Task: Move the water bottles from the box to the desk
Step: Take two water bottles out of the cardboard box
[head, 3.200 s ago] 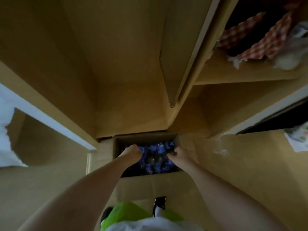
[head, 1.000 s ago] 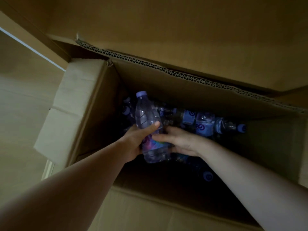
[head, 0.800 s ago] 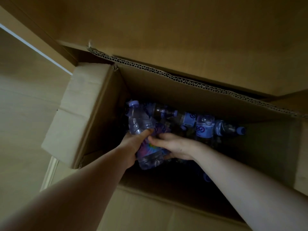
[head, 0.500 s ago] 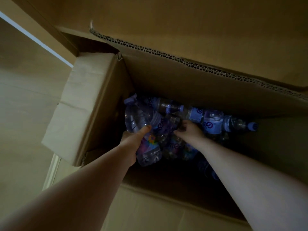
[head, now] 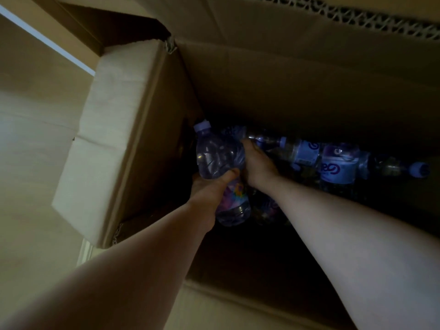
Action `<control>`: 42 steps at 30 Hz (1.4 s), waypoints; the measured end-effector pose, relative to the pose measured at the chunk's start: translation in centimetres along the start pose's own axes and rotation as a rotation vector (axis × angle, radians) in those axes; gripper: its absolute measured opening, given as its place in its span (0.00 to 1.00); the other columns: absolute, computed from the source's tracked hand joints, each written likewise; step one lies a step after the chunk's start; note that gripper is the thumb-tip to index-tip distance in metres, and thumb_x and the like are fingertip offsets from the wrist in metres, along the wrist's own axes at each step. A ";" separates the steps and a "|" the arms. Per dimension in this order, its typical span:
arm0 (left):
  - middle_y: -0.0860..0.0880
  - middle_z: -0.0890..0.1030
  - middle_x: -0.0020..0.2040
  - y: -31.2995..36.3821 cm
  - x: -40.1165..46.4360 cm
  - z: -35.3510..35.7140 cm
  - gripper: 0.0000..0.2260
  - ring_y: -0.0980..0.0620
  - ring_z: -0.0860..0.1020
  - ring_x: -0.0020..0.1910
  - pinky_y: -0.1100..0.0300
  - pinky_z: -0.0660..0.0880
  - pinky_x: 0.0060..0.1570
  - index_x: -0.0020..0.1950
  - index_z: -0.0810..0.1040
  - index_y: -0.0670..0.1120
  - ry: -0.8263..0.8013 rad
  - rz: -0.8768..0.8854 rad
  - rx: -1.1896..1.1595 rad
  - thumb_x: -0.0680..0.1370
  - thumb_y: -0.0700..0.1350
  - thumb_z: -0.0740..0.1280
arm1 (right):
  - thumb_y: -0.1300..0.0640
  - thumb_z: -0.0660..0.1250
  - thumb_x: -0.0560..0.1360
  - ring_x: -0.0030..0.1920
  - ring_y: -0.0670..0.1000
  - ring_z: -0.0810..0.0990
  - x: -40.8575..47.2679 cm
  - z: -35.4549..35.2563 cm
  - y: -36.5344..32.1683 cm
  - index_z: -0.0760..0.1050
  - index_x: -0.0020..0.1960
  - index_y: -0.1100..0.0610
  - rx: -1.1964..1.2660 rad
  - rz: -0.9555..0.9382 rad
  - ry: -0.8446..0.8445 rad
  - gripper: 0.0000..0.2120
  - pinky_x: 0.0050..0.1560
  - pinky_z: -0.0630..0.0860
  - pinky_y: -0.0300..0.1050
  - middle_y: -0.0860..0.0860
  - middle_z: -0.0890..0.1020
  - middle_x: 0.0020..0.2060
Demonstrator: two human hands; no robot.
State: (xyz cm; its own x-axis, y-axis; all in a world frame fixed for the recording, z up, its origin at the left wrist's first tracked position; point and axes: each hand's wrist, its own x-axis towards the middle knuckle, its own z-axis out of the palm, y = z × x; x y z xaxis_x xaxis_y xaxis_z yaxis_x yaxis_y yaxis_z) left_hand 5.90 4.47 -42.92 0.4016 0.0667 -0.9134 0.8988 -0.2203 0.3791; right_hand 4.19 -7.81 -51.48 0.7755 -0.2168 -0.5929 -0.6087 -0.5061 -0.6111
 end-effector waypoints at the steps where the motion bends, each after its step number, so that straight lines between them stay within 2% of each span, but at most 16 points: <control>1: 0.49 0.82 0.46 0.0 0.0 0.0 0.21 0.51 0.81 0.45 0.59 0.76 0.43 0.57 0.77 0.49 0.001 -0.001 -0.006 0.67 0.48 0.78 | 0.53 0.72 0.72 0.67 0.57 0.72 -0.1 -0.2 0.1 0.62 0.71 0.50 -0.020 -0.001 0.014 0.32 0.66 0.70 0.49 0.54 0.70 0.69; 3: 0.49 0.82 0.48 0.2 -0.4 -0.1 0.22 0.50 0.80 0.45 0.58 0.76 0.45 0.58 0.75 0.50 0.017 -0.016 -0.006 0.67 0.48 0.78 | 0.50 0.76 0.67 0.65 0.56 0.74 -0.9 -0.8 0.5 0.64 0.70 0.52 0.074 0.071 0.012 0.36 0.65 0.72 0.50 0.53 0.72 0.67; 5: 0.49 0.81 0.48 0.3 -1.1 -0.1 0.24 0.50 0.80 0.45 0.57 0.76 0.44 0.60 0.74 0.50 0.033 -0.015 -0.020 0.67 0.48 0.77 | 0.51 0.79 0.64 0.61 0.53 0.76 -2.3 -1.8 1.1 0.67 0.67 0.53 0.292 0.161 0.023 0.36 0.62 0.73 0.47 0.52 0.76 0.63; 8: 0.48 0.81 0.50 0.7 -2.4 -0.2 0.27 0.49 0.80 0.45 0.56 0.76 0.43 0.63 0.73 0.49 0.036 -0.001 -0.017 0.67 0.47 0.78 | 0.55 0.78 0.67 0.56 0.52 0.79 -4.7 -3.9 2.2 0.70 0.62 0.55 0.459 0.286 0.053 0.27 0.56 0.73 0.43 0.51 0.80 0.57; 10: 0.46 0.81 0.54 1.1 -3.7 -0.3 0.29 0.46 0.81 0.49 0.52 0.77 0.49 0.65 0.71 0.49 0.007 -0.001 0.021 0.67 0.48 0.78 | 0.54 0.77 0.69 0.54 0.51 0.81 -6.5 -5.5 2.5 0.75 0.61 0.54 0.518 0.339 0.037 0.22 0.57 0.76 0.45 0.52 0.82 0.55; 13: 0.44 0.81 0.57 1.9 -6.3 -0.7 0.31 0.42 0.81 0.53 0.44 0.76 0.58 0.65 0.71 0.48 -0.090 -0.009 0.067 0.66 0.49 0.78 | 0.50 0.74 0.72 0.45 0.49 0.83 -9.4 -8.0 2.2 0.80 0.49 0.50 0.651 0.386 -0.021 0.08 0.46 0.78 0.42 0.51 0.85 0.48; 15: 0.41 0.81 0.57 2.3 -8.3 -1.0 0.28 0.40 0.81 0.54 0.42 0.75 0.59 0.64 0.72 0.46 -0.173 0.004 0.069 0.67 0.48 0.77 | 0.47 0.73 0.72 0.43 0.51 0.85 -11.3 -9.3 1.6 0.80 0.49 0.51 0.730 0.436 -0.067 0.10 0.45 0.80 0.44 0.53 0.86 0.45; 19: 0.38 0.81 0.56 3.2 -12.6 -2.0 0.24 0.38 0.81 0.53 0.38 0.75 0.58 0.64 0.73 0.44 -0.299 0.018 0.066 0.70 0.46 0.74 | 0.47 0.75 0.70 0.43 0.54 0.86 -14.9 -11.4 -0.8 0.81 0.51 0.55 0.843 0.487 -0.133 0.15 0.49 0.82 0.50 0.55 0.86 0.42; 22: 0.37 0.81 0.56 3.8 -16.3 -3.3 0.28 0.37 0.81 0.52 0.39 0.76 0.55 0.66 0.70 0.43 -0.270 -0.009 0.049 0.69 0.48 0.75 | 0.46 0.77 0.66 0.46 0.56 0.86 -17.8 -12.9 -3.4 0.80 0.54 0.57 0.842 0.486 -0.166 0.22 0.52 0.81 0.53 0.57 0.86 0.45; 25: 0.37 0.82 0.52 4.6 -20.1 -5.3 0.24 0.39 0.82 0.47 0.48 0.79 0.48 0.63 0.73 0.38 -0.275 0.019 0.001 0.71 0.47 0.73 | 0.47 0.76 0.68 0.42 0.54 0.86 -20.7 -14.3 -7.0 0.80 0.54 0.57 0.800 0.455 -0.158 0.19 0.43 0.82 0.48 0.55 0.86 0.41; 27: 0.37 0.82 0.51 5.3 -22.5 -6.8 0.22 0.41 0.81 0.45 0.50 0.79 0.48 0.62 0.75 0.36 -0.283 0.027 -0.039 0.72 0.46 0.72 | 0.47 0.76 0.69 0.44 0.55 0.86 -22.6 -14.9 -10.2 0.79 0.55 0.57 0.742 0.442 -0.140 0.20 0.46 0.82 0.51 0.56 0.86 0.43; 31: 0.35 0.80 0.57 6.8 -27.2 -10.2 0.19 0.39 0.80 0.50 0.44 0.77 0.54 0.64 0.74 0.39 -0.261 0.114 -0.121 0.75 0.44 0.70 | 0.47 0.75 0.70 0.47 0.56 0.85 -26.0 -15.5 -17.2 0.78 0.56 0.57 0.633 0.382 -0.139 0.20 0.50 0.81 0.51 0.57 0.85 0.48; 35: 0.38 0.81 0.57 8.5 -32.6 -14.8 0.21 0.38 0.80 0.55 0.36 0.74 0.58 0.63 0.74 0.44 -0.191 0.174 -0.093 0.72 0.48 0.73 | 0.50 0.75 0.71 0.46 0.54 0.84 -29.2 -16.1 -24.5 0.79 0.53 0.57 0.498 0.267 -0.115 0.15 0.49 0.81 0.49 0.57 0.85 0.48; 37: 0.40 0.82 0.55 9.3 -35.2 -17.3 0.22 0.40 0.81 0.52 0.40 0.77 0.55 0.63 0.74 0.44 -0.113 0.220 -0.103 0.72 0.47 0.74 | 0.50 0.75 0.70 0.46 0.54 0.84 -31.1 -16.1 -28.4 0.78 0.52 0.56 0.440 0.206 -0.085 0.15 0.50 0.81 0.50 0.55 0.85 0.47; 39: 0.41 0.82 0.50 9.7 -37.8 -20.0 0.20 0.44 0.82 0.45 0.50 0.81 0.45 0.62 0.75 0.40 -0.069 0.274 -0.132 0.73 0.45 0.73 | 0.50 0.77 0.69 0.48 0.54 0.84 -33.0 -15.5 -32.1 0.74 0.57 0.58 0.394 0.165 -0.056 0.22 0.52 0.81 0.51 0.55 0.83 0.49; 42: 0.41 0.82 0.47 9.9 -41.5 -24.4 0.18 0.49 0.82 0.38 0.59 0.80 0.34 0.60 0.76 0.38 -0.016 0.332 -0.200 0.73 0.42 0.72 | 0.50 0.77 0.68 0.49 0.53 0.83 -35.8 -14.2 -37.3 0.73 0.60 0.59 0.330 0.069 -0.063 0.26 0.53 0.81 0.52 0.55 0.83 0.51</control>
State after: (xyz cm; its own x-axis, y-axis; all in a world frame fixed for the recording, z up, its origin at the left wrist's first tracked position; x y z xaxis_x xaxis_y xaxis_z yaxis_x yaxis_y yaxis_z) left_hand 2.41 23.28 2.33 0.6751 0.0082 -0.7377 0.7375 -0.0334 0.6746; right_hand 1.53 6.91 -0.03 0.7252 -0.1840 -0.6635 -0.6886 -0.1925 -0.6992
